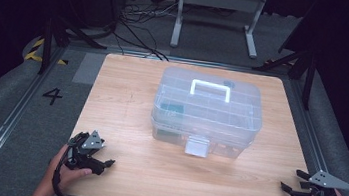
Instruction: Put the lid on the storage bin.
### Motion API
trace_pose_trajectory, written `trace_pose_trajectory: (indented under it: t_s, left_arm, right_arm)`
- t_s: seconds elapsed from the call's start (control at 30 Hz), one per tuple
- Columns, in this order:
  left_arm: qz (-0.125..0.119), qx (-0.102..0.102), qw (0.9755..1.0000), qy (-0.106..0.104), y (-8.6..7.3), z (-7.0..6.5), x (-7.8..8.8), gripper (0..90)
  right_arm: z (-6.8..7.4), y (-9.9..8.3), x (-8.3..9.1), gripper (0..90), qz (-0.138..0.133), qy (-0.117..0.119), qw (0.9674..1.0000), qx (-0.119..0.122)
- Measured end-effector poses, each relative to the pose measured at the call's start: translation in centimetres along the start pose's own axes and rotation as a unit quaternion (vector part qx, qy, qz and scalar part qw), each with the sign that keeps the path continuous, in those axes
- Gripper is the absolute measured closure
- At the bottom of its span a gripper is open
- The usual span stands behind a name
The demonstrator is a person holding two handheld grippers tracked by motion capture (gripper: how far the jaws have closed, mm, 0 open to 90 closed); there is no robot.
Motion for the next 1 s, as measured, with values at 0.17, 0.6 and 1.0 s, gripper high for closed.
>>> trace_pose_trajectory:
  t_s: [0.17, 0.6, 1.0]
  left_arm:
    - [-0.034, 0.023, 0.9991, -0.010, -0.60, 0.07, -0.33, 15.0]
    - [-0.035, 0.025, 0.9990, -0.008, -0.61, 0.03, -0.34, 15.1]
    - [-0.035, 0.025, 0.9990, -0.008, -0.61, 0.04, -0.34, 15.0]
  right_arm:
    - [-0.18, -0.05, -0.15, 22.0, 0.010, 0.029, 0.9994, -0.018]
    - [0.27, 0.34, -0.45, 20.0, 0.015, 0.027, 0.9986, -0.042]
    - [0.29, 0.32, -0.45, 20.0, 0.015, 0.025, 0.9987, -0.043]
Point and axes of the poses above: each handheld gripper's, and its own axes: x roughly backward along the jaws, y roughly out of its top, z roughly to its left, the point moved 4 cm from there along -x, roughly forward along the jaws, and after that the axes turned 15 degrees about z, right-handed, at the moved point
